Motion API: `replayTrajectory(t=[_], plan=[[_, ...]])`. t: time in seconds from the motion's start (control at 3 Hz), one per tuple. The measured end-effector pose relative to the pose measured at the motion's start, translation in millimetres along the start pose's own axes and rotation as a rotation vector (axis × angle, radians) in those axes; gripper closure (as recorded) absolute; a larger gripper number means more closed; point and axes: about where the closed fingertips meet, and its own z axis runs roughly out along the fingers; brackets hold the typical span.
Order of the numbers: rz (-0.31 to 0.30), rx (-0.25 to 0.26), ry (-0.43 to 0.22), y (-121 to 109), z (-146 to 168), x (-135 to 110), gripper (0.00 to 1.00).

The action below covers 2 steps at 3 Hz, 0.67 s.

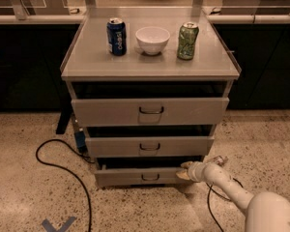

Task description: Open bottom drawer

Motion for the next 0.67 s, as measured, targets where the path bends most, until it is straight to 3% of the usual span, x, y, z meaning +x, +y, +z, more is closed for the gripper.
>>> replayTrajectory(t=[0.33, 0.67], plan=[[0.000, 0.000, 0.000, 0.0, 0.0, 0.0, 1.00], [-0.063, -0.001, -0.001, 22.2, -8.3, 10.8, 1.00]])
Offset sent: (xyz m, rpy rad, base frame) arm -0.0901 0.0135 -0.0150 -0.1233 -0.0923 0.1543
